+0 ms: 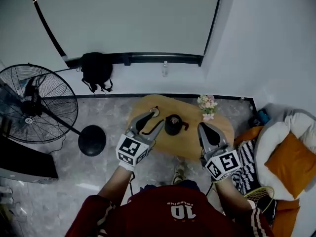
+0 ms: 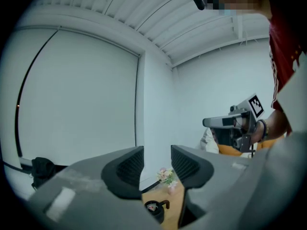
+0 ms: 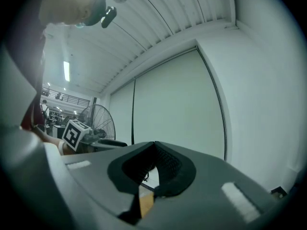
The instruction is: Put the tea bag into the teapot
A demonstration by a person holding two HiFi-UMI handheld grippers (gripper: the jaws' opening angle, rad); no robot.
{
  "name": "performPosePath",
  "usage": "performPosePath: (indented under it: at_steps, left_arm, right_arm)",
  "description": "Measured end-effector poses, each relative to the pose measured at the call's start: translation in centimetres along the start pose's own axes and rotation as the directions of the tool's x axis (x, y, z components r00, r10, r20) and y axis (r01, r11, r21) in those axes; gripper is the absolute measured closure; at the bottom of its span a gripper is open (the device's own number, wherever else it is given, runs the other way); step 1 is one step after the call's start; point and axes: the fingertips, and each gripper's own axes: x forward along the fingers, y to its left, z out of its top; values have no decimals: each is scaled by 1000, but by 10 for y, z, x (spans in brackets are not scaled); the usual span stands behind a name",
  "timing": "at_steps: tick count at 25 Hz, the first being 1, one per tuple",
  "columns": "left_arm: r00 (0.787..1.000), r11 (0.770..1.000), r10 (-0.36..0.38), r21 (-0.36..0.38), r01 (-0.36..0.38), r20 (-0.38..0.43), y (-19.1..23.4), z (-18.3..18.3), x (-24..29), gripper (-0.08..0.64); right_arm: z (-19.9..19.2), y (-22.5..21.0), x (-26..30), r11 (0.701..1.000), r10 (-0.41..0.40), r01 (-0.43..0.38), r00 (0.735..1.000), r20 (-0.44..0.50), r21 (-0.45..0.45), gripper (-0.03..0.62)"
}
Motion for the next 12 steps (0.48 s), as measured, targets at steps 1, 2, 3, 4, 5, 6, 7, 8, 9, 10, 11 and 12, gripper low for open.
performPosePath:
  at_steps: [1, 2, 3, 4, 5, 6, 7, 8, 9, 10, 11, 12]
  left_arm:
    - [1000, 1000, 10, 2, -10, 10, 1, 6, -8, 374]
    - [1000, 1000, 18, 5, -18, 21, 2, 12, -17, 376]
    - [999, 1000, 18, 8, -19, 35, 3, 18, -25, 387]
    - [999, 1000, 13, 11, -13, 50, 2, 24, -33, 390]
    - [998, 1000, 5, 13, -6, 64, 1, 29, -40, 390]
    - [997, 1000, 0, 16, -2, 76, 0, 34, -45, 395]
    - [996, 1000, 1, 21, -3, 86, -1, 38, -50, 414]
    - [995, 1000, 6, 27, -9, 96, -1, 43, -55, 435]
    - [994, 999, 13, 33, -17, 104, -1, 46, -60, 458]
    - [994, 999, 20, 37, -24, 110, 0, 50, -64, 476]
    - [993, 999, 27, 39, -31, 112, 0, 52, -68, 503]
    - [993, 999, 34, 37, -38, 111, 1, 53, -70, 542]
  right_arm:
    - [2, 5, -1, 1000, 1, -1, 1000, 1, -1, 591]
    - [4, 9, -2, 1000, 1, -1, 1000, 2, -3, 591]
    - [6, 13, -3, 1000, -1, 1, 1000, 5, -5, 591]
    - [7, 17, -4, 1000, -4, 4, 1000, 8, -7, 591]
    - [9, 20, -6, 1000, -8, 8, 1000, 12, -8, 591]
    - [10, 23, -7, 1000, -10, 10, 1000, 15, -10, 591]
    - [12, 25, -8, 1000, -11, 12, 1000, 17, -13, 591]
    - [13, 28, -9, 1000, -12, 12, 1000, 19, -16, 591]
    - [14, 31, -10, 1000, -12, 13, 1000, 19, -18, 591]
    - [15, 33, -10, 1000, -14, 15, 1000, 20, -19, 591]
    - [16, 35, -11, 1000, -18, 19, 1000, 20, -21, 591]
    - [17, 36, -12, 999, -25, 25, 999, 20, -23, 591]
